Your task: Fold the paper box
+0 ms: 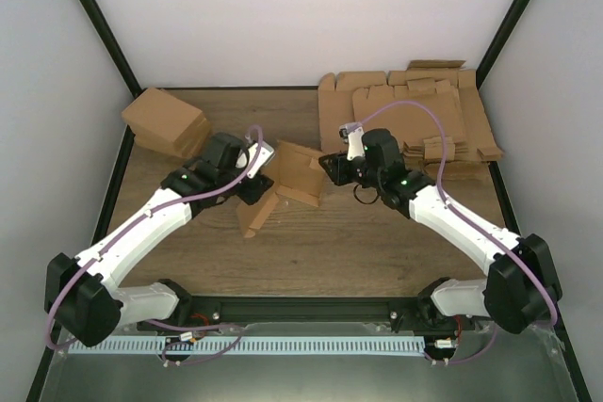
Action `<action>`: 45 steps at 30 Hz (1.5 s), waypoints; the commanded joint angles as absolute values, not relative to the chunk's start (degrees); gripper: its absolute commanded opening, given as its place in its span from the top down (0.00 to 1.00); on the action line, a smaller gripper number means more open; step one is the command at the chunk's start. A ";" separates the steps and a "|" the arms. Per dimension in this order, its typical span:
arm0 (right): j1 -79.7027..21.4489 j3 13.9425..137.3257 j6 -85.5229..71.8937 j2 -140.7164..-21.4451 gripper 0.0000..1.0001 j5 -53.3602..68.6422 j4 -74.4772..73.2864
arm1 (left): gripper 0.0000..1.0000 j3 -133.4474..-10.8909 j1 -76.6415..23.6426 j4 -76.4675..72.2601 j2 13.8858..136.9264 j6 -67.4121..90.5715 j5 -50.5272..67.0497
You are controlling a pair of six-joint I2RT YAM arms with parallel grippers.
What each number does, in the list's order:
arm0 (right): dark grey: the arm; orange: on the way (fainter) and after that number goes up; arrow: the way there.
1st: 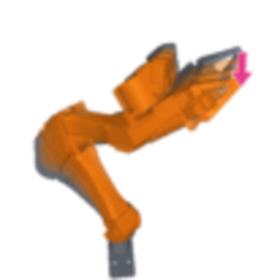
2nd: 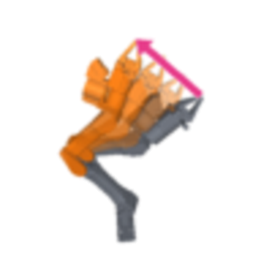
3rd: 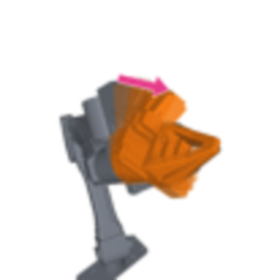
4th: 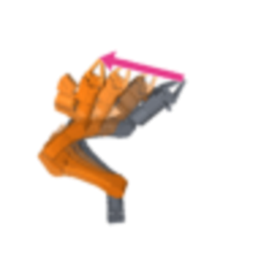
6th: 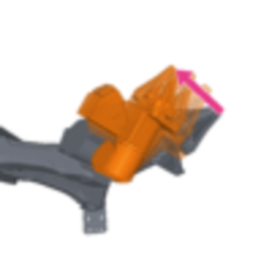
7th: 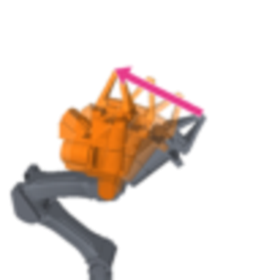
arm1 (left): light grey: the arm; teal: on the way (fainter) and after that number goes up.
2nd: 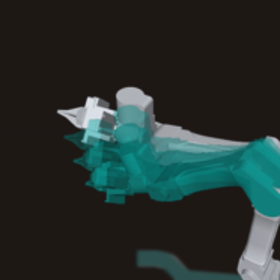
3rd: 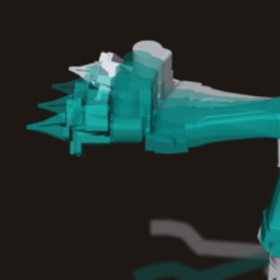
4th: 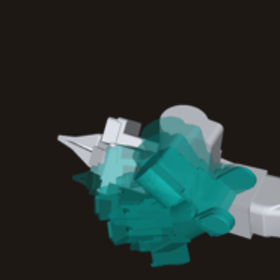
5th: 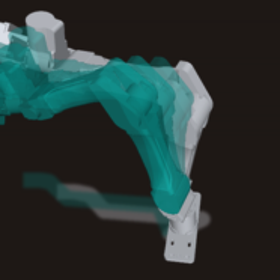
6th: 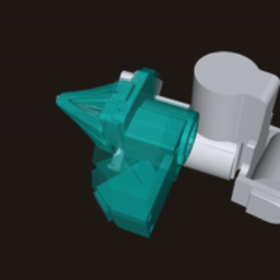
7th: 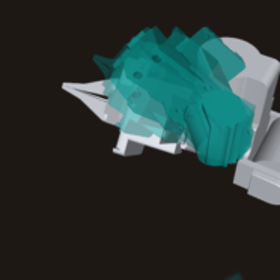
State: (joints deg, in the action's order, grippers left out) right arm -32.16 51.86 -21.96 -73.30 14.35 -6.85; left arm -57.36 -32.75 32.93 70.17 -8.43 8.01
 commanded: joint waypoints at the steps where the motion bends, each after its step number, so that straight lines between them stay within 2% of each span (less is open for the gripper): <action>1: -31.82 52.68 -18.41 -74.81 0.75 16.06 -10.24 | 0.51 -59.51 -33.05 32.94 69.09 -4.71 11.99; 4: -31.87 52.73 -17.52 -75.10 0.73 15.99 -10.67 | 0.36 -60.62 -32.79 29.60 66.10 -0.44 12.63; 7: -31.85 52.96 -17.40 -75.27 0.73 15.87 -10.85 | 0.26 -61.96 -32.13 27.11 64.21 3.53 12.30; 14: -31.82 54.66 -16.85 -76.22 0.72 16.35 -11.22 | 0.24 -64.55 -27.05 25.79 63.98 11.15 13.09; 15: -31.84 54.85 -16.83 -76.39 0.71 16.45 -11.31 | 0.21 -64.58 -26.34 25.66 63.79 12.59 12.54; 18: -31.76 55.26 -16.59 -76.77 0.71 16.89 -11.34 | 0.01 -65.91 -24.14 28.21 64.01 17.07 8.07; 19: -31.81 55.28 -16.57 -76.78 0.71 16.93 -11.34 | 0.00 -66.18 -23.68 28.93 64.10 17.72 6.90; 22: -31.85 55.81 -16.03 -77.17 0.70 17.31 -11.65 | 0.00 -64.51 -21.11 28.49 63.61 20.77 5.59; 29: -31.86 56.60 -15.70 -77.91 0.70 18.35 -12.24 | 0.00 -59.07 -6.00 23.32 65.02 26.15 23.45; 37: -31.88 57.51 -15.84 -78.96 0.70 18.98 -12.10 | 0.00 -59.43 -1.23 22.50 69.77 22.04 36.50; 40: -31.90 57.82 -15.78 -79.02 0.70 19.12 -12.29 | 0.05 -59.27 -1.13 22.76 71.32 20.05 38.09; 45: -31.88 57.96 -15.48 -79.06 0.69 18.97 -12.24 | 0.22 -58.89 -1.21 22.13 73.75 18.67 40.19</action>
